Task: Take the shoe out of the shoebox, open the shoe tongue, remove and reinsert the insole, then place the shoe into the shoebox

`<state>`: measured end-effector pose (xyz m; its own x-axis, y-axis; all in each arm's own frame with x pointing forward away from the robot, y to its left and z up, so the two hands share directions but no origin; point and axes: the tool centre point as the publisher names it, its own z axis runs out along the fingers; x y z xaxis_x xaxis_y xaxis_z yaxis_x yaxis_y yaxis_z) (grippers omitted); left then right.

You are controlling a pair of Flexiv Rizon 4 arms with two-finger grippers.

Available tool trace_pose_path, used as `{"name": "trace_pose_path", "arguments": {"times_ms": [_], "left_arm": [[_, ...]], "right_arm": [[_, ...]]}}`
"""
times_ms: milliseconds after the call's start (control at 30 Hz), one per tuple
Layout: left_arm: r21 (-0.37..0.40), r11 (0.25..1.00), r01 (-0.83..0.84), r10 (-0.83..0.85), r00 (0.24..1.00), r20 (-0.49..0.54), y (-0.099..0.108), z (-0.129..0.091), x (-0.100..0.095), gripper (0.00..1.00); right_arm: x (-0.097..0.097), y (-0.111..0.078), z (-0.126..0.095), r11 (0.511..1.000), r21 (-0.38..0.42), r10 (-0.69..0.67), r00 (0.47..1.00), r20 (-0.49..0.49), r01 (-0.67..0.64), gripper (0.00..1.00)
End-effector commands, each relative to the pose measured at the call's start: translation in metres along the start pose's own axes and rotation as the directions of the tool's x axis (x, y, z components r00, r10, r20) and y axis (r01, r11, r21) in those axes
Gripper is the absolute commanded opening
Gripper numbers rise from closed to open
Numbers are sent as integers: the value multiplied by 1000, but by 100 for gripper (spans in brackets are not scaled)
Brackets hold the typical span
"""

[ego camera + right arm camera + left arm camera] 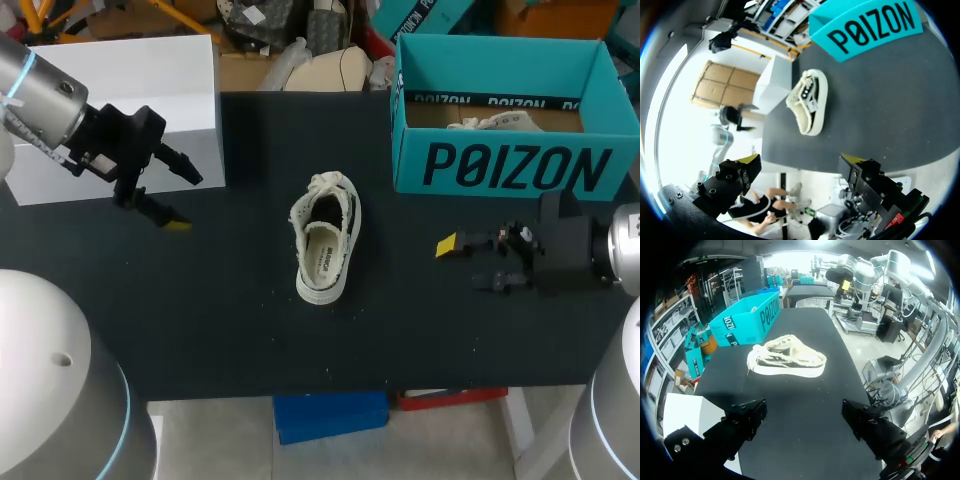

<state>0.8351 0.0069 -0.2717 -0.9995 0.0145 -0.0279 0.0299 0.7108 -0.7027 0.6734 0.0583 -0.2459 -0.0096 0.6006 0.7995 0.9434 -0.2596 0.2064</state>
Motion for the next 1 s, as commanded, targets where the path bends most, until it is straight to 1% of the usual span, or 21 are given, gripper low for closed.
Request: {"name": "trace_pose_path", "arguments": {"times_ms": [33, 733, 800, 833, 867, 900, 1000], "left_arm": [[-2, 1000, -1, 1, 1000, 3, 0, 0, 1, 100], [-2, 1000, -1, 1, 1000, 3, 0, 0, 1, 100], [-2, 1000, -1, 1, 1000, 3, 0, 0, 1, 100], [-2, 1000, -1, 1, 1000, 3, 0, 0, 1, 100], [-2, 1000, -1, 1, 1000, 3, 0, 0, 1, 100], [-2, 1000, -1, 1, 1000, 3, 0, 0, 1, 100], [-2, 1000, -1, 1, 1000, 3, 0, 0, 1, 100]], "right_arm": [[0, 0, 0, 1000, 0, 0, 1000, 1, 0, 100], [0, 0, 0, 1000, 0, 0, 1000, 1, 0, 100], [6, 8, 2, 1000, 23, -21, 998, 58, 20, 100], [8, 11, 3, 998, 52, -28, 994, 107, 23, 100], [10, 15, 5, 998, 63, -35, 989, 143, 26, 100], [12, 19, 6, 998, 59, -39, 986, 165, 29, 100], [20, 31, 12, 996, 79, -52, 967, 251, 33, 100]]}}
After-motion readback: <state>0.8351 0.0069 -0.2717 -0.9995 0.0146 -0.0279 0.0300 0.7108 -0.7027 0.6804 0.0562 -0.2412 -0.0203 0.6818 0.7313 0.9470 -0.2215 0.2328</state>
